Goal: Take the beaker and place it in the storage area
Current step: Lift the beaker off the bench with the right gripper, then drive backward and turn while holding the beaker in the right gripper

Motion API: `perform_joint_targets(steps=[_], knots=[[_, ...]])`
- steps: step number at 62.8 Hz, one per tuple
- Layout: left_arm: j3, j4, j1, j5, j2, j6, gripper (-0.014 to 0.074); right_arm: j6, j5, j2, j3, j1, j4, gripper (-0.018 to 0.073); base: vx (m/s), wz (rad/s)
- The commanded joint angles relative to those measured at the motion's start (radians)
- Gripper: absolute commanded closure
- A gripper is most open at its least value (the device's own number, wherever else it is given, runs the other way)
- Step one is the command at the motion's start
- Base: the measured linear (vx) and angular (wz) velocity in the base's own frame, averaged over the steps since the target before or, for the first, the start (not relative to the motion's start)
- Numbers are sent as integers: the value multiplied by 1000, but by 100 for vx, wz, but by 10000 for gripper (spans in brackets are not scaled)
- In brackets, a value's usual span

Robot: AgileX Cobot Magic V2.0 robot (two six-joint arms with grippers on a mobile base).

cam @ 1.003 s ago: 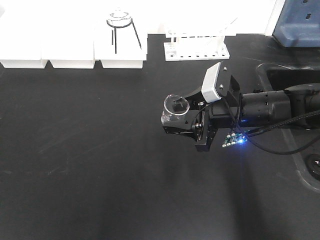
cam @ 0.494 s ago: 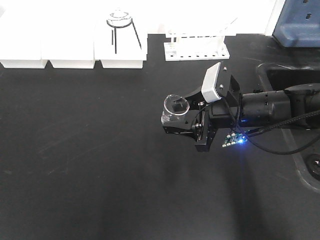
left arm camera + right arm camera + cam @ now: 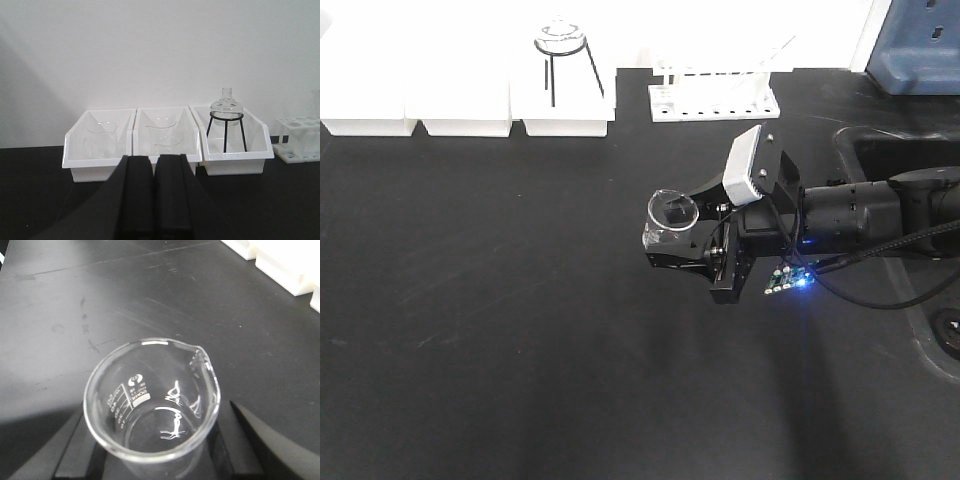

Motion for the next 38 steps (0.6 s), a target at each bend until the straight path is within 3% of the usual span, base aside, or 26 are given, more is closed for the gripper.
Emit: perform_joint_targets(steps=[1, 38], knots=[[-33, -8, 0, -86, 11, -8, 603, -9, 64, -42, -20, -4, 50, 565, -1, 3], [-33, -8, 0, -86, 11, -8, 603, -9, 64, -42, -20, -4, 50, 565, -7, 3]])
